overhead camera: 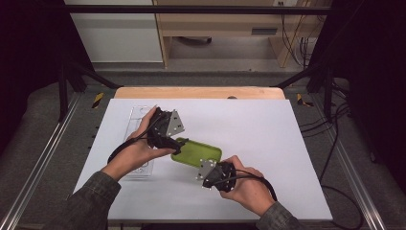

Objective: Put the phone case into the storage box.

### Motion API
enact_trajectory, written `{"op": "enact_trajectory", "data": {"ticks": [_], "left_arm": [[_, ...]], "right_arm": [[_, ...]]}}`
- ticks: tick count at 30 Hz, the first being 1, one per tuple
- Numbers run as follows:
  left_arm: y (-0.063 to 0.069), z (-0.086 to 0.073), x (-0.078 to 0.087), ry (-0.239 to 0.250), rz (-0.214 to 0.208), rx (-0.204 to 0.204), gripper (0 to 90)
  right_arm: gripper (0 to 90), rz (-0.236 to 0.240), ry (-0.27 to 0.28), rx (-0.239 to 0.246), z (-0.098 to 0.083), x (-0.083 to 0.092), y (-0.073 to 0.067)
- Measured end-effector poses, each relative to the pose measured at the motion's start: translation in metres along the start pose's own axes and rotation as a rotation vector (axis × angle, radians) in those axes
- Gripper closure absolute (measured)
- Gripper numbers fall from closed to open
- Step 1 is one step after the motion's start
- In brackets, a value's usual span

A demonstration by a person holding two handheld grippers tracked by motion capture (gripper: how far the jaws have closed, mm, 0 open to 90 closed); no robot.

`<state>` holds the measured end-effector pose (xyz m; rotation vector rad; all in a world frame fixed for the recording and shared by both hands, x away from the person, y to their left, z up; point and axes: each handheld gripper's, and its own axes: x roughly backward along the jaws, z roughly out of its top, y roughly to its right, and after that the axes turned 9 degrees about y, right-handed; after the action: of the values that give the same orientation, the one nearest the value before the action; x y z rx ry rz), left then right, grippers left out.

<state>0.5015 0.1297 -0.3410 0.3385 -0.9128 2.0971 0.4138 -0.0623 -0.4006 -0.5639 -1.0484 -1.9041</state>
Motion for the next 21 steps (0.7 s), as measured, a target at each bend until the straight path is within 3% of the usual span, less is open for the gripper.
{"op": "enact_trajectory", "data": {"ticks": [21], "left_arm": [[0.0017, 0.0042, -0.0032, -0.032, -0.082, -0.067, 17.2]], "right_arm": [[88.0, -0.007, 0.004, 0.018, 0.0037, -0.0004, -0.0030]]}}
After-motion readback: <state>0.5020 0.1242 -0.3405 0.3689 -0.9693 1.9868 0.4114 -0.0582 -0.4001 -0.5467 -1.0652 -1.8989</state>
